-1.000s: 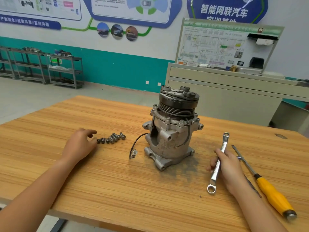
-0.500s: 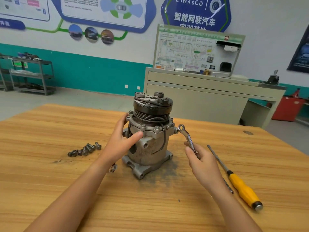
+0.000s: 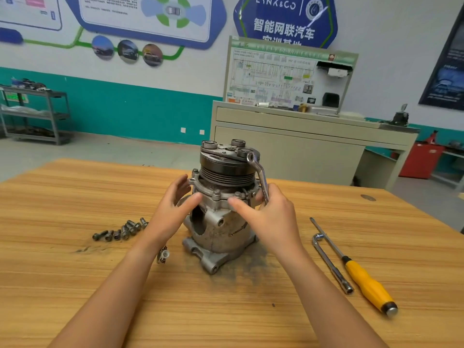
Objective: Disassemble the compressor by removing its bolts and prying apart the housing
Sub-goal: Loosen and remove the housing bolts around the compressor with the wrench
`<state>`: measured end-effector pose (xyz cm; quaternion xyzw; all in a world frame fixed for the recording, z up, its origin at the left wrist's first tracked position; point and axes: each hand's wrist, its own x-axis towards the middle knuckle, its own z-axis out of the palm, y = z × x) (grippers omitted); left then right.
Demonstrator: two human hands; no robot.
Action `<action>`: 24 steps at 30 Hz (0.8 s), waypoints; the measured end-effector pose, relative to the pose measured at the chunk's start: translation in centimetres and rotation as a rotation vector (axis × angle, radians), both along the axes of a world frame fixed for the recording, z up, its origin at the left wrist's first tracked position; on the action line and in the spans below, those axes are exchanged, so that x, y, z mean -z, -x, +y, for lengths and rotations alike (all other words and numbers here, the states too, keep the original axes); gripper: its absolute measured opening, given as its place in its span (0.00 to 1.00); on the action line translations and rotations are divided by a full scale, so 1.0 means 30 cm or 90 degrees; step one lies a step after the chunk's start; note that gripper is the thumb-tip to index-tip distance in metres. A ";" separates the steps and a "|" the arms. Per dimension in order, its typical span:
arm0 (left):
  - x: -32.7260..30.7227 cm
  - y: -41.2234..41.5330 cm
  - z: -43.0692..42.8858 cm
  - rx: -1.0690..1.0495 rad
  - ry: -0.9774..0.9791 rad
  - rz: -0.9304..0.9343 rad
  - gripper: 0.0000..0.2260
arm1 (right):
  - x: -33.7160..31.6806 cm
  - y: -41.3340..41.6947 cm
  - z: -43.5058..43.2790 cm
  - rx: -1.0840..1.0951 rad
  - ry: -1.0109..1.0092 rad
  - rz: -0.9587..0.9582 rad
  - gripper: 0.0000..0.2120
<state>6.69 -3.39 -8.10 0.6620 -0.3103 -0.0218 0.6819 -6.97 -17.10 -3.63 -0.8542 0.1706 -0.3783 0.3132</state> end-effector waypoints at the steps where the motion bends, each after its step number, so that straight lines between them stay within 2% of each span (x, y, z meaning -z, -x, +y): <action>1: 0.008 0.003 -0.001 -0.022 -0.005 0.009 0.37 | 0.003 -0.009 0.005 0.005 0.012 0.011 0.21; 5: 0.044 -0.004 -0.016 -0.092 -0.088 0.010 0.21 | 0.021 -0.020 0.006 0.018 0.023 0.008 0.22; 9: 0.057 -0.033 -0.022 -0.105 -0.045 0.059 0.26 | 0.024 -0.022 -0.004 0.004 0.005 0.005 0.22; 12: 0.063 -0.047 -0.023 -0.092 -0.057 0.094 0.27 | 0.024 -0.022 -0.012 -0.007 -0.018 0.008 0.22; 18: 0.042 -0.033 -0.005 -0.113 -0.069 0.055 0.20 | 0.018 -0.025 -0.042 -0.031 -0.038 0.023 0.22; 24: 0.042 0.006 0.029 -0.154 -0.033 0.008 0.15 | 0.006 0.000 -0.139 0.022 -0.079 0.050 0.24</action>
